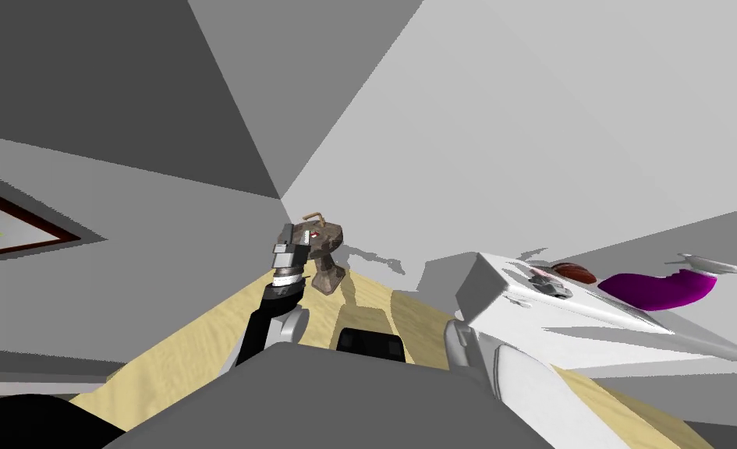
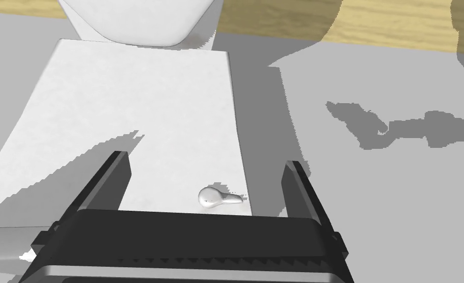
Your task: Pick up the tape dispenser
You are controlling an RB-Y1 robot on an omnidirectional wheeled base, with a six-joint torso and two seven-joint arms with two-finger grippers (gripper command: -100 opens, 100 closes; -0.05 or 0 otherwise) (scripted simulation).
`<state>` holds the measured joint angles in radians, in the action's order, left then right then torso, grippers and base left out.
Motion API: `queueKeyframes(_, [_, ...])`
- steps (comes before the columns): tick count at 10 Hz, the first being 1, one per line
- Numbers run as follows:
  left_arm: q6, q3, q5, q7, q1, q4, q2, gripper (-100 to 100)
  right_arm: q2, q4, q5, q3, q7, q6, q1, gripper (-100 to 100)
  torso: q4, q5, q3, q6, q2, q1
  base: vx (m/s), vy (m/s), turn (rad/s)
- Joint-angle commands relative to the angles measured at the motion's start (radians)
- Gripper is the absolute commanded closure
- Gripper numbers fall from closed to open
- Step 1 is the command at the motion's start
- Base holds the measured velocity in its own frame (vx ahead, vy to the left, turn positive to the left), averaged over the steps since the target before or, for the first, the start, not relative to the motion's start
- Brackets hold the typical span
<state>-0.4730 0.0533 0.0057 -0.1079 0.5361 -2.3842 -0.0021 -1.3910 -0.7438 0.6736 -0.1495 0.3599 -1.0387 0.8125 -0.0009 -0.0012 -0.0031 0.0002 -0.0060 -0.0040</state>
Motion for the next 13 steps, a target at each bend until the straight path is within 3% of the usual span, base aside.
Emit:
queueKeyframes(1, [0.000,0.000,0.000,0.000,0.000,0.000,0.000,0,-0.022,0.023,-0.005,0.015,0.044,-0.001,0.008,-100,0.000,0.000,0.000,0.000,0.000,0.000,0.091,-0.031,0.266])
queueKeyframes(4, [0.000,0.000,0.000,0.000,0.000,0.000,0.000,0,-0.065,0.093,-0.008,0.057,0.115,-0.013,-0.009,-100,-0.001,0.000,-0.003,0.000,-0.004,-0.002,0.115,-0.052,0.219])
queueKeyframes(8, [0.000,0.000,0.000,0.000,0.000,0.000,0.000,0,-0.104,0.150,-0.013,0.086,0.173,-0.022,-0.026,-100,0.000,0.000,-0.001,0.000,-0.002,-0.001,0.075,-0.052,0.159])
queueKeyframes(11, [0.000,0.000,0.000,0.000,0.000,0.000,0.000,0,-0.147,0.196,-0.023,0.098,0.221,-0.026,-0.048,-100,-0.001,-0.001,-0.003,0.000,-0.005,-0.005,0.129,-0.120,0.215])
queueKeyframes(13, [0.000,0.000,0.000,0.000,0.000,0.000,0.000,0,-0.147,0.196,-0.023,0.098,0.221,-0.026,-0.048,-100,-0.002,-0.002,-0.004,0.001,-0.007,-0.007,0.098,-0.101,0.043])
